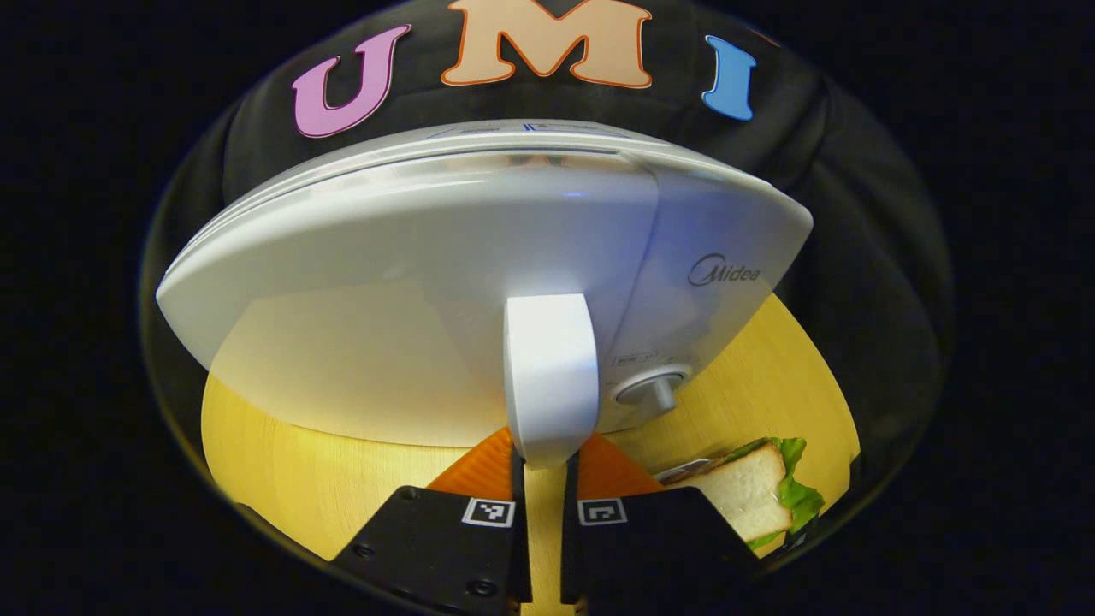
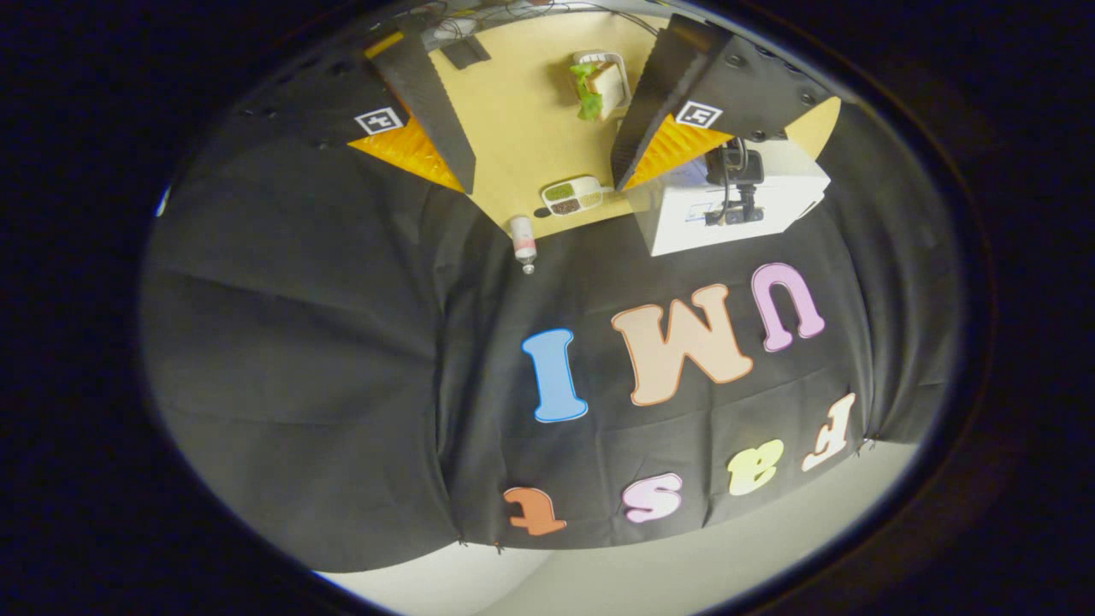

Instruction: Open the microwave oven with the left hand, put the food in, and close the microwave oven.

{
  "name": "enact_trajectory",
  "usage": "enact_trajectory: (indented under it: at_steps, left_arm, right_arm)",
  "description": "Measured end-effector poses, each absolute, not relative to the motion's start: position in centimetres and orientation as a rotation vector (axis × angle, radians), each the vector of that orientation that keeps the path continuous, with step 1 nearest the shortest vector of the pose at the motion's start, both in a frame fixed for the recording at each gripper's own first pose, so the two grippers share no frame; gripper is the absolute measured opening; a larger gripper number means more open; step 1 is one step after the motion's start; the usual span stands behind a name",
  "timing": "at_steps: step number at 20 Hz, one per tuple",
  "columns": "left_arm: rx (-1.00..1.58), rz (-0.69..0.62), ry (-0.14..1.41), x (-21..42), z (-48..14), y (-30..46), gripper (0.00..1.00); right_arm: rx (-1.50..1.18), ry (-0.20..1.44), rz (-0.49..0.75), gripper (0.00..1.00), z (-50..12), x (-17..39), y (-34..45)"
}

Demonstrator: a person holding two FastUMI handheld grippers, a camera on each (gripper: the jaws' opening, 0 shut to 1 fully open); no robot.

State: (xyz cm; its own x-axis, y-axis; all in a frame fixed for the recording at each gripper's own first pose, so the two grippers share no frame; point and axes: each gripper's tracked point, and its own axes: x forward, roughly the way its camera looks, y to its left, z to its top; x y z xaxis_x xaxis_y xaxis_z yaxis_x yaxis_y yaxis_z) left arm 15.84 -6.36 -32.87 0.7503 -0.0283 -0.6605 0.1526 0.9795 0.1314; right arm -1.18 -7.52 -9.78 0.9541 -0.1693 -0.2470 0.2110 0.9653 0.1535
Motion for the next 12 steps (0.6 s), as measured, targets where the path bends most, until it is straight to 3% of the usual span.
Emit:
enact_trajectory:
  at_steps: [5,6,7,12]
  left_arm:
    - [0.157,-0.068,0.647,15.8,-32.6,-6.3,0.01]
    - [0.148,-0.059,0.637,15.8,-32.6,-6.3,0.01]
    - [0.142,-0.05,0.624,15.8,-32.5,-6.3,0.01]
    - [0.119,-0.028,0.6,15.7,-32.5,-6.2,0.0]
  right_arm:
    - [0.17,0.26,-0.165,0.92,-10.6,-1.9,-6.7]
    - [0.168,0.266,-0.156,0.92,-10.7,-1.9,-6.4]
    - [0.165,0.272,-0.148,0.99,-10.9,-2.0,-6.2]
    - [0.131,0.289,-0.122,0.99,-11.3,-2.2,-5.7]
